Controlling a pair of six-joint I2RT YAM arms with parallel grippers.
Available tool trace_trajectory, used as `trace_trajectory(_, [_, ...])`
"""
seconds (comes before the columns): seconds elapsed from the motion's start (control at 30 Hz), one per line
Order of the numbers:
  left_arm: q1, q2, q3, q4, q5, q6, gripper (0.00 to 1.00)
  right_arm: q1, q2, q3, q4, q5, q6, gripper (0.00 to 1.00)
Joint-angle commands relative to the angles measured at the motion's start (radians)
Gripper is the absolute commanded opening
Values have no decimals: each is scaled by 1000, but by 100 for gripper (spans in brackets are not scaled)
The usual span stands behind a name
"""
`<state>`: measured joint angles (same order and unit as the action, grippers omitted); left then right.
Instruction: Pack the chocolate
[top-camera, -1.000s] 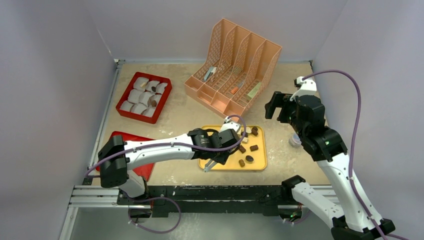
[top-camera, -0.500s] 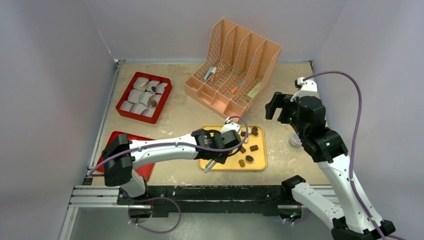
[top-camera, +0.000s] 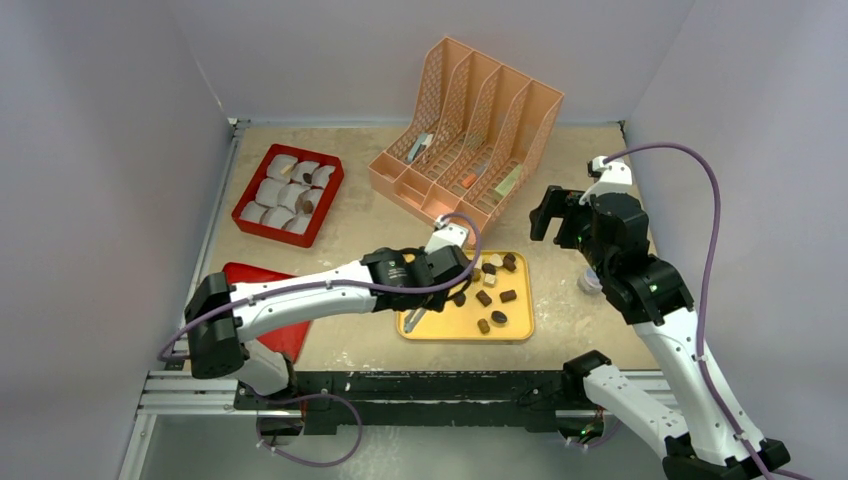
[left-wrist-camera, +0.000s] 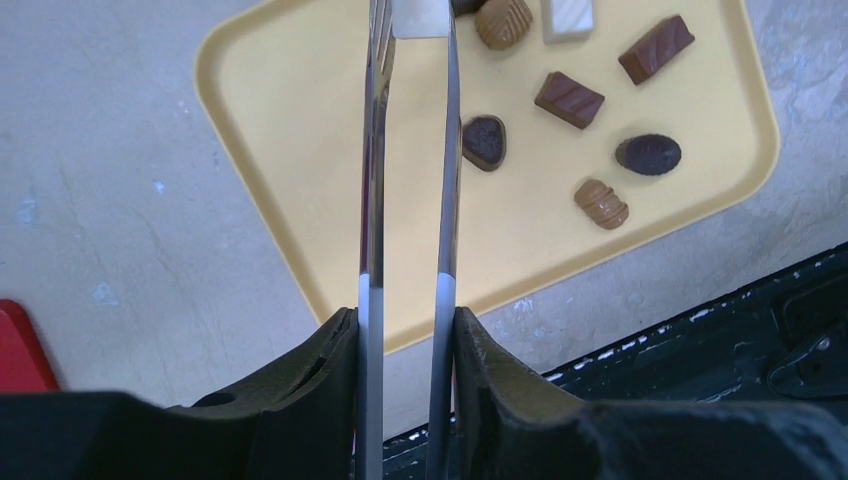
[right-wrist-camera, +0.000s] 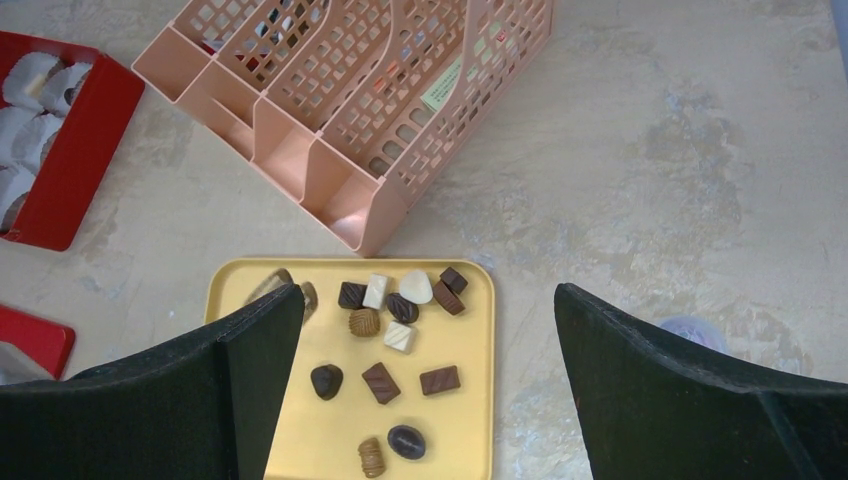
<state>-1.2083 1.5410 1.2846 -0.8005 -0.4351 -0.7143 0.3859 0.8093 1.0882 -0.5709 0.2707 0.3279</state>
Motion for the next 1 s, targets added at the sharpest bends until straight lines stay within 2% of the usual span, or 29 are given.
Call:
trace_trajectory(0.0, [56,-106,34,-13,-68,-17,26,-2,-15,0,34,2,-7,97])
trace_trajectory(0.27, [250,-200,-7,-61,-82,-3,26,-3,-10,-8,43,-9,-1,97])
trace_trajectory(0.4, [390,-224,-5,-80,-67,38,26,-2,-9,-7,46,-12,0,97])
trace_trajectory(0.6, [653,-233,40,-71,-29,111,26,-2,-4,-6,45,-15,2,97])
trace_trajectory(0.73, [882,-187,76,-29,97,157,26,-2,-3,-8,55,-23,3,97])
trace_trajectory(0.97, [1107,-110,100,47,173,164,27,-2,3,-5,53,-33,-1,97])
